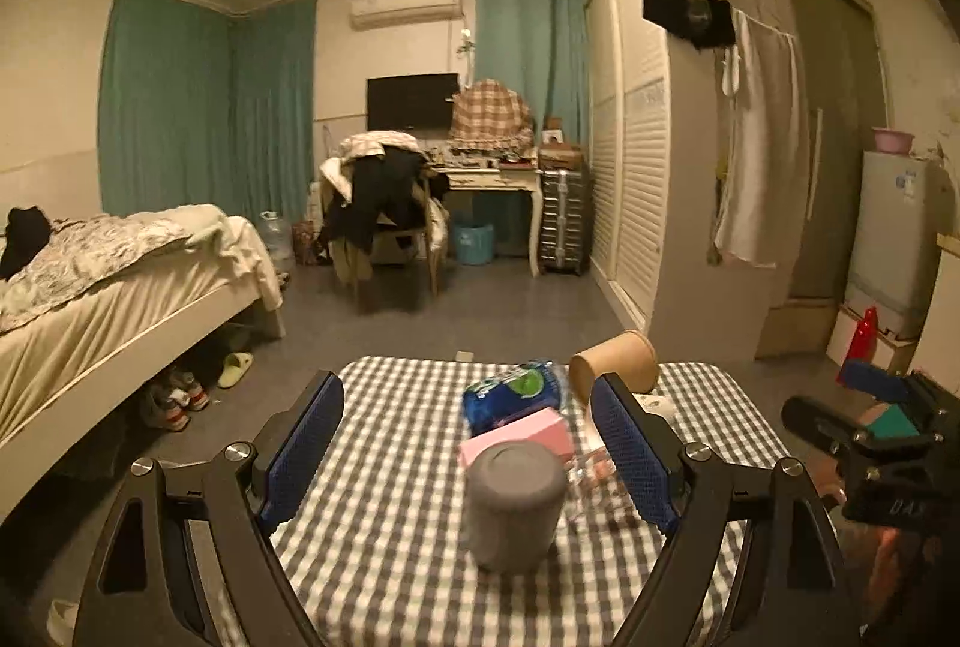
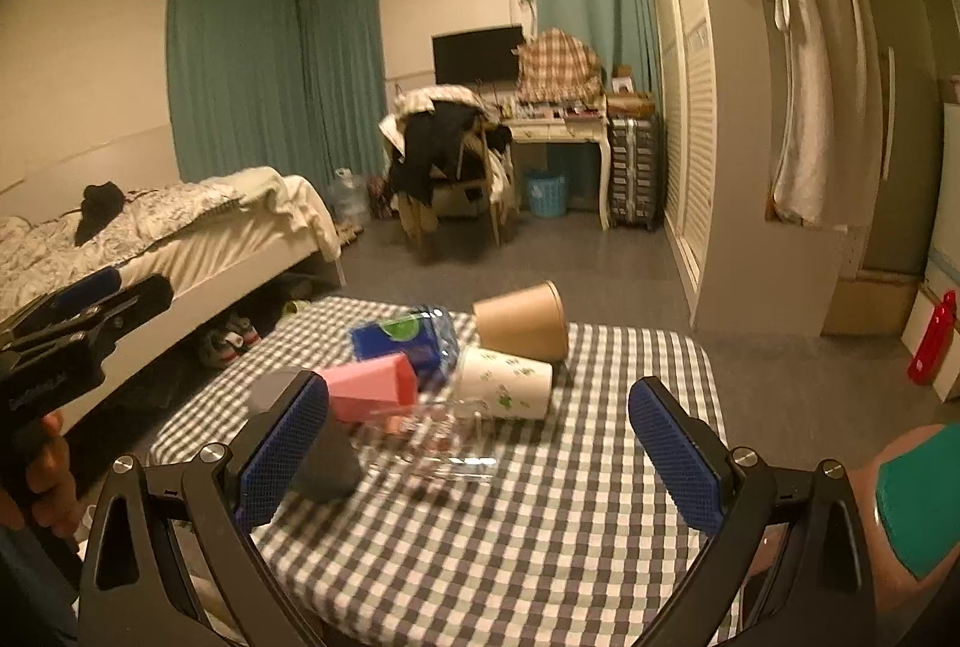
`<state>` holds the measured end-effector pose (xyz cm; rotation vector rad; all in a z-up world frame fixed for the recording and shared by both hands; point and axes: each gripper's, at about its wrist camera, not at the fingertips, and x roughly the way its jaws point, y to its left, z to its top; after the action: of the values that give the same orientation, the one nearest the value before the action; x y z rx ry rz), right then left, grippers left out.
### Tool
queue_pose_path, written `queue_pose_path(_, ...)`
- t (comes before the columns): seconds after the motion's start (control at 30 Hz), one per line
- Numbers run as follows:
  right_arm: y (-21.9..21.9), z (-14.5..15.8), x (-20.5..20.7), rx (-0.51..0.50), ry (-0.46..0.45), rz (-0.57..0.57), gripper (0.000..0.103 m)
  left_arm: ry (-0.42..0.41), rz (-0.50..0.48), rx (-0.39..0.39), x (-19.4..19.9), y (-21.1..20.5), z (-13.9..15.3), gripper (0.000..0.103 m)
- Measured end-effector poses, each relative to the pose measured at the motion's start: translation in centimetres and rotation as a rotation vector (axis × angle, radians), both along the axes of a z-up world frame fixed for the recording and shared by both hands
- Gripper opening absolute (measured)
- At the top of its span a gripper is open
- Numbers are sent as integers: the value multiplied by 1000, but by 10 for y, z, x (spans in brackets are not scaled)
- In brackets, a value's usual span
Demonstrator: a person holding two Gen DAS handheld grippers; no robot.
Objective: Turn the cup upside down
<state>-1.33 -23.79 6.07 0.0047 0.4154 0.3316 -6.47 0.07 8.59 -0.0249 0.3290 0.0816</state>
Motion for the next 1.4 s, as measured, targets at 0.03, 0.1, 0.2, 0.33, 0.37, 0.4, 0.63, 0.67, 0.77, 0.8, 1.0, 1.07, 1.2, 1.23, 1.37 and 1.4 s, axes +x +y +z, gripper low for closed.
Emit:
queue_pose_path(0.03,4,2,-6,-11,-13,1,101,-2,5,-10,-6,4,-2,87)
queue_pose_path(0.1,13,4,-16,-26,-30,7,101,-5,22,-29,-15,11,-7,87)
queue_pose_path(0.2,27,1,-30,-36,-50,11,101,-6,38,-51,-26,22,-19,87)
queue_pose_path(0.33,43,-13,-44,-52,-44,57,101,-3,48,-79,-31,33,-37,87)
queue_pose_path(0.37,46,-19,-47,-60,-44,56,101,-3,52,-82,-34,36,-41,87)
queue_pose_path(0.4,49,-26,-48,-69,-38,48,101,6,63,-81,-33,38,-47,87)
queue_pose_path(0.63,65,-58,-27,-77,34,43,101,74,73,-56,-17,45,-84,87)
queue_pose_path(0.67,67,-60,-24,-77,33,37,101,79,67,-60,-15,45,-88,87)
queue_pose_path(0.77,70,-67,-14,-70,51,21,101,93,58,-66,-10,44,-97,87)
queue_pose_path(0.8,70,-71,-9,-61,66,17,101,92,53,-69,-9,44,-99,87)
queue_pose_path(1.0,75,-83,1,-73,99,-7,101,115,59,-62,-3,48,-109,87)
queue_pose_path(1.07,77,-85,2,-86,96,-12,101,121,66,-73,-2,50,-111,90)
queue_pose_path(1.2,82,-87,1,-117,87,-28,103,110,88,-70,-4,52,-112,98)
queue_pose_path(1.23,83,-88,1,-128,86,-30,103,112,94,-67,-4,53,-112,101)
queue_pose_path(1.37,85,-88,-1,-136,82,-29,103,120,107,-73,-3,54,-112,102)
queue_pose_path(1.4,85,-88,-2,-135,81,-29,103,122,109,-77,-2,55,-112,102)
